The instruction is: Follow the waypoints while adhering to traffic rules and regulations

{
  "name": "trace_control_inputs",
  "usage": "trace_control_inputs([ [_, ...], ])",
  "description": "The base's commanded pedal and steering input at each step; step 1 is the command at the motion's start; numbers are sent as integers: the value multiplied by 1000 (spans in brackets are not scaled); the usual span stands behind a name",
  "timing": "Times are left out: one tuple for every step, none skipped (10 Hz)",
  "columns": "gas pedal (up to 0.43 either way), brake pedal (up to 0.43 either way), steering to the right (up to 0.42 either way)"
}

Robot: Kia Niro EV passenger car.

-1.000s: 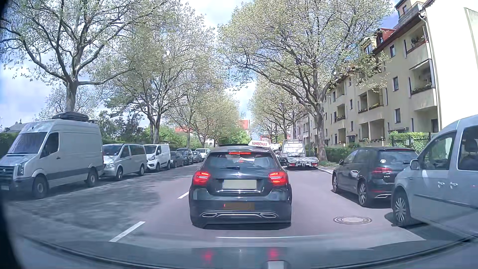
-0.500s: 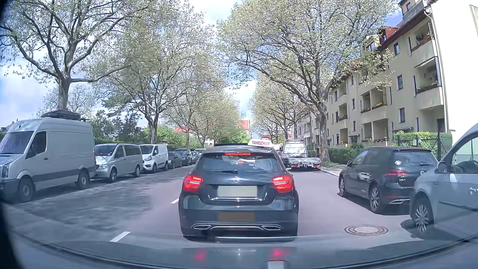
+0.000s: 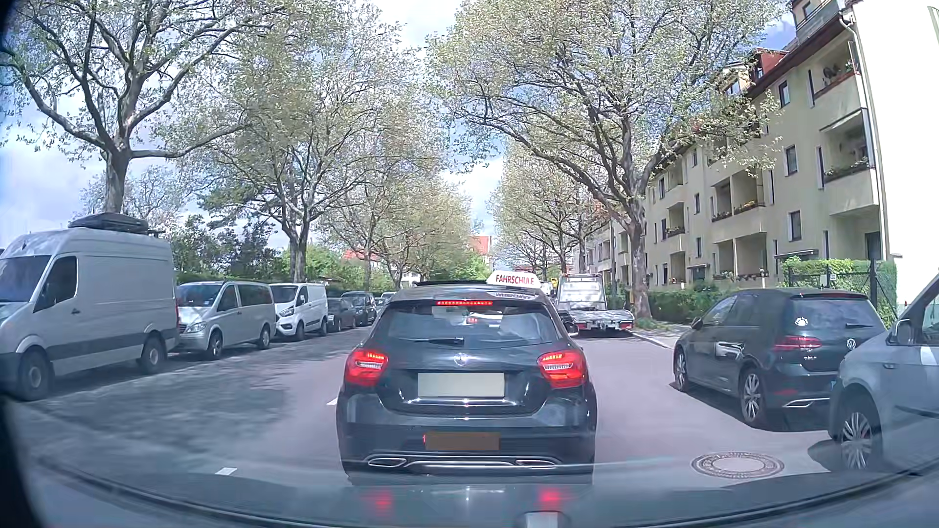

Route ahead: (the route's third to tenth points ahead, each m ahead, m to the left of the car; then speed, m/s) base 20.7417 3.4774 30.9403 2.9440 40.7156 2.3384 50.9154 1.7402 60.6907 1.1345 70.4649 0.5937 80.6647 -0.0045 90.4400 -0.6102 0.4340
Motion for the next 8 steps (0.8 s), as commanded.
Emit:
trace_control_inputs([
  [0,299,-4],
  [0,293,-4],
  [0,274,-4],
  [0,274,-4],
  [0,274,-4],
  [0,274,-4],
  [0,317,-4],
  [0,390,-4],
])
